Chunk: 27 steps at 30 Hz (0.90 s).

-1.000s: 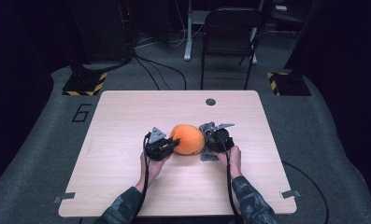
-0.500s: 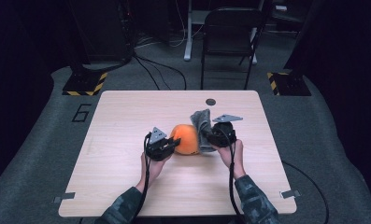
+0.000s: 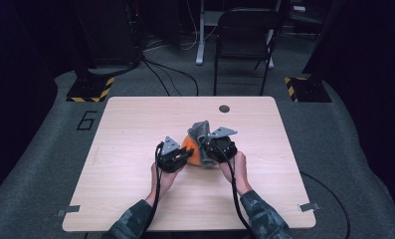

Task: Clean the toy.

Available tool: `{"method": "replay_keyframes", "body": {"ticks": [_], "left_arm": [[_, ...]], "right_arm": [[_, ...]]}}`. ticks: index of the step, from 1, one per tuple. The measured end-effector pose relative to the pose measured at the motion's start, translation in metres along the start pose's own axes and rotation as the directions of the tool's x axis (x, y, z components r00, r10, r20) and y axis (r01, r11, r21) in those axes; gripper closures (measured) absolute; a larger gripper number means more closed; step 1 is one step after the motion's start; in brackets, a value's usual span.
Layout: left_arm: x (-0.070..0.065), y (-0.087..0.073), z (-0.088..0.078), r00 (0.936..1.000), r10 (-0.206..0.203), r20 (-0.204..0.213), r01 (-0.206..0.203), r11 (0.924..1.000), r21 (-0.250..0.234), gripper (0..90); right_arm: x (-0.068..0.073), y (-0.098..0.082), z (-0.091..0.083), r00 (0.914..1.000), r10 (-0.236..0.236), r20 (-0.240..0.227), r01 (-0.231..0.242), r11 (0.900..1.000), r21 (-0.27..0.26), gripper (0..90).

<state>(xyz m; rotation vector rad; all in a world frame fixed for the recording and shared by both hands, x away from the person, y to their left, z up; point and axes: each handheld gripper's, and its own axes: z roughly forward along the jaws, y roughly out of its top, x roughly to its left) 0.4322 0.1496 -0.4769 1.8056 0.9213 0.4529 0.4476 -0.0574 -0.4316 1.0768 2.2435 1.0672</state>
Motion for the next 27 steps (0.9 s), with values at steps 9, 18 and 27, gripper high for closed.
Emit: {"method": "replay_keyframes", "body": {"ticks": [9, 18, 27], "left_arm": [[0.002, 0.000, 0.000, 1.0000, 0.000, 0.005, 0.000, 1.0000, -0.004, 76.7], [0.006, 0.000, -0.001, 1.0000, -0.002, -0.001, 0.002, 1.0000, -0.004, 76.4], [0.010, 0.000, -0.002, 0.9999, -0.013, -0.004, 0.013, 0.9999, -0.008, 75.6]], "right_arm": [[-0.026, -0.017, 0.006, 0.9957, 0.073, 0.057, -0.077, 0.994, 0.073, 72.4], [-0.054, -0.046, 0.034, 0.9855, 0.145, 0.088, -0.159, 0.971, 0.178, 72.4], [-0.061, -0.037, 0.013, 0.9777, 0.192, 0.086, -0.201, 0.972, 0.123, 72.3]]}}
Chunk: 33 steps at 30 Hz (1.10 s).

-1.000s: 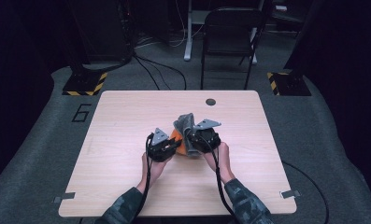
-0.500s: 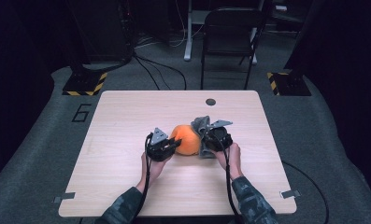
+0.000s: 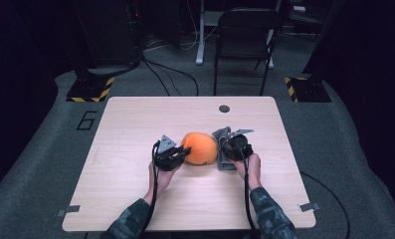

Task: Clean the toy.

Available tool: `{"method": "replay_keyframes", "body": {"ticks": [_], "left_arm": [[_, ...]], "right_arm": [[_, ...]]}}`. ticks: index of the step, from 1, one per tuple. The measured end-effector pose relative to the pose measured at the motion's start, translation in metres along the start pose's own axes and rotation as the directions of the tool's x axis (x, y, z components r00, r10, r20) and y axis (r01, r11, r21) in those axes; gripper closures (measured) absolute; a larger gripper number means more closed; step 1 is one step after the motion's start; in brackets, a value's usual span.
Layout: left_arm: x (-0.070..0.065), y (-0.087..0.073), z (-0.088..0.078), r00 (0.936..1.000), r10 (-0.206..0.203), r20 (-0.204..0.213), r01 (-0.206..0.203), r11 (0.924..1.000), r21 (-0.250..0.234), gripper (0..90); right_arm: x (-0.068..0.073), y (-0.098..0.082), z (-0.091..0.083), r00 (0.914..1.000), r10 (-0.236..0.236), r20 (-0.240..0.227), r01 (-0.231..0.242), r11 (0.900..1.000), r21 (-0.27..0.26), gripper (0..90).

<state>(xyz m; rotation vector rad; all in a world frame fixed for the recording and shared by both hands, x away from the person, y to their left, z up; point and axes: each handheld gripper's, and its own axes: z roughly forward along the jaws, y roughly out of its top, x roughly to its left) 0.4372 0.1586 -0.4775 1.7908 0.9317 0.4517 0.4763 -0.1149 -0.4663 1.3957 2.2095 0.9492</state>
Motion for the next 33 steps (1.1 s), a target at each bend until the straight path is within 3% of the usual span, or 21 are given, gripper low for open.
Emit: {"method": "replay_keyframes", "body": {"ticks": [4, 5, 6, 8, 11, 17, 25, 28, 33], "left_arm": [[-0.001, 0.000, 0.001, 1.0000, 0.002, -0.003, -0.002, 1.0000, -0.005, 74.9], [-0.001, 0.000, 0.001, 1.0000, 0.004, -0.004, -0.005, 1.0000, -0.002, 74.7], [-0.001, 0.000, 0.001, 1.0000, 0.004, -0.003, -0.004, 1.0000, -0.003, 74.4], [-0.001, 0.000, 0.001, 1.0000, 0.007, 0.000, -0.007, 1.0000, -0.003, 74.1], [0.000, 0.000, 0.002, 0.9999, 0.011, -0.001, -0.011, 0.9999, -0.006, 72.3], [0.001, 0.000, 0.001, 0.9969, 0.067, -0.041, -0.067, 0.9978, -0.001, 61.0], [-0.001, -0.001, 0.006, 0.9817, 0.166, -0.094, -0.164, 0.9861, 0.025, 39.9], [-0.002, -0.001, 0.008, 0.9791, 0.187, -0.080, -0.185, 0.9821, 0.037, 39.0], [-0.005, -0.002, 0.012, 0.9693, 0.231, -0.085, -0.227, 0.9723, 0.057, 39.4]], "right_arm": [[0.006, 0.013, -0.033, 0.9982, -0.001, -0.061, -0.006, 0.994, -0.113, 72.4], [0.011, 0.015, -0.037, 0.9969, -0.014, -0.077, 0.004, 0.991, -0.133, 72.4], [0.017, 0.017, -0.038, 0.9919, -0.020, -0.126, 0.002, 0.990, -0.143, 72.4], [0.027, 0.018, -0.033, 0.9875, -0.041, -0.152, 0.021, 0.991, -0.132, 72.4], [0.037, 0.016, -0.017, 0.9888, -0.085, -0.123, 0.072, 0.992, -0.103, 72.6], [0.039, 0.020, -0.012, 0.9897, -0.103, -0.100, 0.090, 0.988, -0.124, 72.6], [0.034, 0.024, -0.009, 0.9886, -0.111, -0.101, 0.099, 0.988, -0.117, 72.6], [0.032, 0.024, -0.009, 0.9882, -0.112, -0.104, 0.100, 0.988, -0.118, 72.6], [0.032, 0.026, -0.007, 0.9893, -0.109, -0.097, 0.098, 0.988, -0.118, 72.6]]}}
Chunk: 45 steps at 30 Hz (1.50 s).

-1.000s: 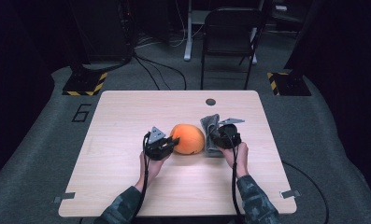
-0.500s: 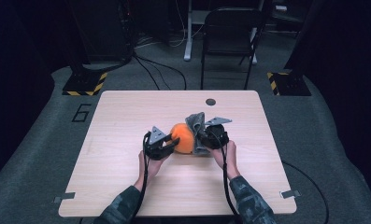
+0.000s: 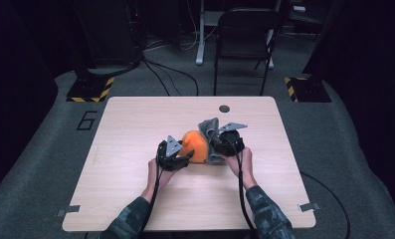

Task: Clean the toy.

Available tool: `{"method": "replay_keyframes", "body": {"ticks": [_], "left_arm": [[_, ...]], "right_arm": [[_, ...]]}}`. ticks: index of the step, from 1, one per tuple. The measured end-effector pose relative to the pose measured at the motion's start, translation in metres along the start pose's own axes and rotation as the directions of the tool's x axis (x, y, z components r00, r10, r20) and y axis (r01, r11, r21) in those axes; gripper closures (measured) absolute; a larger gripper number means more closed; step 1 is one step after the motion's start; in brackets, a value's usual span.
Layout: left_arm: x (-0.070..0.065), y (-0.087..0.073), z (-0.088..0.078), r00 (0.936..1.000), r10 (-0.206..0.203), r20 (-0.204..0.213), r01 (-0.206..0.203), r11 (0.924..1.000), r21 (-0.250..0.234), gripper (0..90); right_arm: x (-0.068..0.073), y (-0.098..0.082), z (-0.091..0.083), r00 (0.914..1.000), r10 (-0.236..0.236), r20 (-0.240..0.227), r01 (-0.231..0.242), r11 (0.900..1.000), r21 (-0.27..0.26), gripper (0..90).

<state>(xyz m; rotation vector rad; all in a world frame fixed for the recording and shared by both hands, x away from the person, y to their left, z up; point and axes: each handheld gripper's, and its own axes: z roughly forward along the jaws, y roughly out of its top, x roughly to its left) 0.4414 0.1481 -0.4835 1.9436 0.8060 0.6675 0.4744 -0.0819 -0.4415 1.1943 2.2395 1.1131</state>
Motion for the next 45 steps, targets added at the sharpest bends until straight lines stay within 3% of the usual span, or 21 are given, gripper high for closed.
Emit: {"method": "replay_keyframes", "body": {"ticks": [5, 10, 13, 15, 18, 24, 27, 31, 35, 42, 45], "left_arm": [[-0.005, 0.000, 0.001, 0.9995, 0.032, 0.005, -0.032, 0.9994, 0.013, 39.0], [-0.012, -0.001, 0.002, 0.9983, 0.056, -0.016, -0.055, 0.9980, 0.030, 40.0], [-0.017, -0.003, 0.005, 0.9957, 0.080, -0.047, -0.078, 0.9958, 0.049, 50.1], [-0.017, -0.005, 0.006, 0.9966, 0.059, -0.058, -0.057, 0.9974, 0.044, 63.1], [-0.013, -0.005, 0.006, 0.9991, -0.030, -0.028, 0.031, 0.9993, 0.020, 74.4], [-0.008, -0.001, -0.001, 0.9930, -0.117, 0.016, 0.117, 0.9931, -0.001, 79.8], [-0.008, 0.001, -0.003, 0.9862, -0.161, 0.037, 0.162, 0.9868, -0.011, 80.6], [-0.012, 0.005, -0.008, 0.9826, -0.176, 0.061, 0.177, 0.9839, -0.022, 80.9], [-0.014, 0.005, -0.011, 0.9761, -0.198, 0.089, 0.201, 0.9795, -0.017, 81.0], [-0.011, 0.001, -0.005, 0.9796, -0.191, 0.064, 0.191, 0.9816, 0.001, 80.5], [-0.010, 0.000, -0.004, 0.9804, -0.186, 0.065, 0.187, 0.9824, -0.006, 79.4]], "right_arm": [[-0.002, -0.001, 0.001, 1.0000, 0.008, 0.005, -0.008, 1.000, 0.001, 72.6], [-0.003, -0.001, 0.001, 0.9999, 0.006, 0.008, -0.006, 1.000, 0.000, 72.6], [-0.003, -0.001, 0.002, 0.9999, 0.012, 0.004, -0.012, 1.000, -0.004, 72.5], [-0.002, -0.001, 0.002, 0.9998, 0.017, 0.011, -0.017, 1.000, -0.007, 72.5], [-0.001, -0.001, 0.002, 0.9996, 0.023, 0.016, -0.022, 1.000, -0.013, 72.5], [0.003, 0.003, -0.008, 0.9998, 0.010, 0.018, -0.010, 0.999, -0.039, 72.6], [0.015, 0.009, -0.018, 1.0000, -0.006, -0.005, 0.006, 0.998, -0.058, 72.6], [0.038, 0.017, -0.026, 0.9981, -0.059, -0.019, 0.057, 0.996, -0.069, 72.5], [0.053, 0.017, -0.021, 0.9949, -0.095, -0.033, 0.092, 0.993, -0.071, 72.3], [0.055, 0.009, -0.007, 0.9897, -0.143, 0.011, 0.143, 0.989, -0.046, 72.6], [0.051, 0.007, -0.004, 0.9917, -0.128, 0.014, 0.128, 0.991, -0.047, 72.6]]}}
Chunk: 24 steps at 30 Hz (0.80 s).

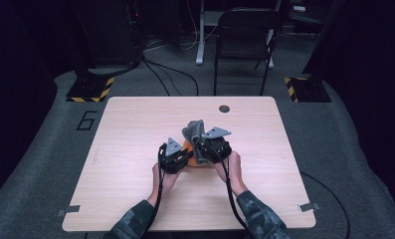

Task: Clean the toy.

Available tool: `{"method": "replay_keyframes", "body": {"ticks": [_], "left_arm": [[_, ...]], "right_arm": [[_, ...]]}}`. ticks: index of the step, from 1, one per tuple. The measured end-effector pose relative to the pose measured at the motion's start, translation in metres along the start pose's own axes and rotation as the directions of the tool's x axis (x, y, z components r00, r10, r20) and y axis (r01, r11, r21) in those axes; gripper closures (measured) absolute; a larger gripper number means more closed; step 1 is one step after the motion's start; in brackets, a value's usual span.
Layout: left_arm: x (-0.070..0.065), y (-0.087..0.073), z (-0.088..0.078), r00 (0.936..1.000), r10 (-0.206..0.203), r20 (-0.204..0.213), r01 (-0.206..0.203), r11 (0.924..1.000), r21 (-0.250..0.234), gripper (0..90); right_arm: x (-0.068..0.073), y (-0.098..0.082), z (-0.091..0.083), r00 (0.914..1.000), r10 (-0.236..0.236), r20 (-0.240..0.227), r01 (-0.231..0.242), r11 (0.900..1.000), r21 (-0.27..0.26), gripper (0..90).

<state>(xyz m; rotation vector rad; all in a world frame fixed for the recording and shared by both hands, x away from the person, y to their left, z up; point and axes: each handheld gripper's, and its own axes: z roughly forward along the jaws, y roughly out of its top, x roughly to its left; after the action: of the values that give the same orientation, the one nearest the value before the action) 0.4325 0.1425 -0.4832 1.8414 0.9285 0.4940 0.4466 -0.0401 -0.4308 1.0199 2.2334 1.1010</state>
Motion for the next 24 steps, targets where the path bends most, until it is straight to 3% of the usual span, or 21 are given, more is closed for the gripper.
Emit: {"method": "replay_keyframes", "body": {"ticks": [14, 19, 24], "left_arm": [[0.005, -0.002, 0.001, 0.9997, 0.013, 0.020, -0.012, 0.9999, -0.008, 77.4], [0.005, -0.002, 0.001, 0.9996, 0.017, 0.023, -0.017, 0.9998, -0.008, 77.0], [0.005, -0.002, 0.001, 0.9995, 0.015, 0.026, -0.015, 0.9999, -0.007, 76.9]], "right_arm": [[-0.042, -0.023, -0.001, 0.9946, 0.104, 0.009, -0.104, 0.993, 0.053, 71.7], [-0.062, -0.038, 0.004, 0.9872, 0.159, 0.015, -0.160, 0.982, 0.099, 71.6], [-0.075, -0.055, 0.018, 0.9753, 0.217, 0.040, -0.221, 0.960, 0.174, 71.8]]}}
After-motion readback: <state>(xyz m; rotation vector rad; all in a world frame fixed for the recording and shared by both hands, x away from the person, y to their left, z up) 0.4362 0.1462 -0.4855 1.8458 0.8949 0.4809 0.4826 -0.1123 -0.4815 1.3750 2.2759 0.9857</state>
